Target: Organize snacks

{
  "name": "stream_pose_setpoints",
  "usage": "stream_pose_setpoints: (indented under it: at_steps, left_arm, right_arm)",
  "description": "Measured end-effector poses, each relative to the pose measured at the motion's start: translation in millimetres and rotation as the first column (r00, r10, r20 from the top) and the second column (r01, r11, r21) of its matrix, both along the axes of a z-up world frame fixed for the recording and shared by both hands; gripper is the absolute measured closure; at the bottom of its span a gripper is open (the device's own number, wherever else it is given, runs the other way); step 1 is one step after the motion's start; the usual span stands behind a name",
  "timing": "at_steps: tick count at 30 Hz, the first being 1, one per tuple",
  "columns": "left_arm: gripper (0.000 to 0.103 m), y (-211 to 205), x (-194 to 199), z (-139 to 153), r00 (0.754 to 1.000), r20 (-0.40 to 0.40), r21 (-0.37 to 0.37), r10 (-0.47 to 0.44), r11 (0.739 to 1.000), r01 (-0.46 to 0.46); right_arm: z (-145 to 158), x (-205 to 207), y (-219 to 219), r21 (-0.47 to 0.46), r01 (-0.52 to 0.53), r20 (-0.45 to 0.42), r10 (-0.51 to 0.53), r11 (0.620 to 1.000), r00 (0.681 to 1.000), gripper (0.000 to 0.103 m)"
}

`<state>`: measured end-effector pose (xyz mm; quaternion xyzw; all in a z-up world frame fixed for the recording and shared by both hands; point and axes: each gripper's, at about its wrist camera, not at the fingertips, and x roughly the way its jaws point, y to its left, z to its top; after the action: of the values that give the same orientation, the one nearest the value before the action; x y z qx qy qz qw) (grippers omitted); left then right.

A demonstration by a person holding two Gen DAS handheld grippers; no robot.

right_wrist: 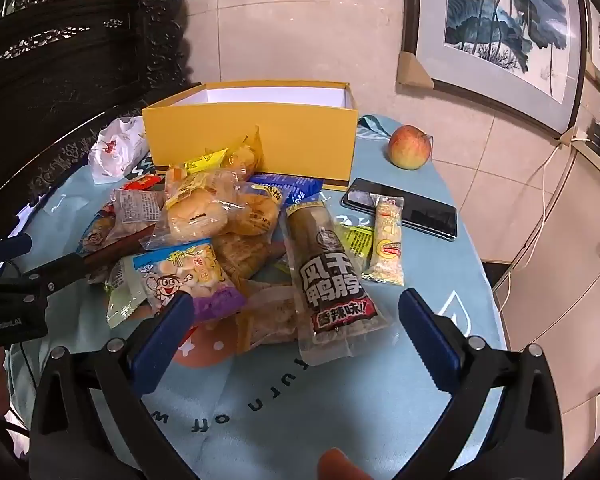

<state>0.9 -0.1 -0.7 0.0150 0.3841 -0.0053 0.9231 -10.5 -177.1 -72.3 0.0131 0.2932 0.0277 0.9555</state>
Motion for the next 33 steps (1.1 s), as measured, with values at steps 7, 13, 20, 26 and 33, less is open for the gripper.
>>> stream_pose_setpoints:
  at_steps: [7, 13, 20, 26, 33]
  left_arm:
    - [0.002, 1, 7, -6, 1.000, -0.010, -0.015, 0.005, 1.000, -0.005]
    - [0.002, 2, 9, -7, 1.000, -0.014, -0.029, 0.004, 1.000, -0.004]
    - [0.002, 2, 9, -9, 1.000, -0.015, -0.029, 0.008, 1.000, -0.008]
    - [0.002, 1, 7, -8, 1.000, -0.008, -0.034, -0.002, 0.999, 0.002]
    - [0.002, 1, 5, -9, 1.000, -0.019, -0.039, 0.003, 0.999, -0.003]
  right_arm:
    - [-6, 11, 0, -0.004, -0.005, -0.013, 0.005, 1.000, 1.000, 0.001]
    - [-9, 13, 1, -0.009, -0.001, -0.011, 0.001, 1.000, 1.000, 0.001]
    - [-8, 14, -1, -0.010, -0.001, -0.016, 0.001, 1.000, 1.000, 0.001]
    - [-7, 13, -1, -0.011, 0.001, -0.016, -0.001, 1.000, 1.000, 0.001]
    - [-7, 10, -2, -0.008, 0.002, -0.014, -0.002, 1.000, 1.000, 0.001]
